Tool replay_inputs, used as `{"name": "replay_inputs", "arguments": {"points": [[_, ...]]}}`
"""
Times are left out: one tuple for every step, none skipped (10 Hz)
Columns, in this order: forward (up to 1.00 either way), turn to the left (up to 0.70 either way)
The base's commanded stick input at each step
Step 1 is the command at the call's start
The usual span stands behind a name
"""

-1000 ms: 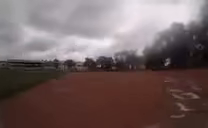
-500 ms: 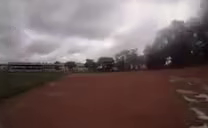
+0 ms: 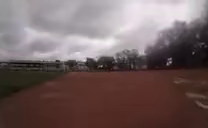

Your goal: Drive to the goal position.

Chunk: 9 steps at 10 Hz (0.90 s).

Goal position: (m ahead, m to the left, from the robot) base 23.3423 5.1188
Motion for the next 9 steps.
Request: {"name": "replay_inputs", "arguments": {"points": [[0.70,0.00],[0.70,0.00],[0.70,0.00],[0.70,0.00],[0.70,0.00],[0.70,0.00],[0.70,0.00],[0.70,0.00],[0.70,0.00]]}}
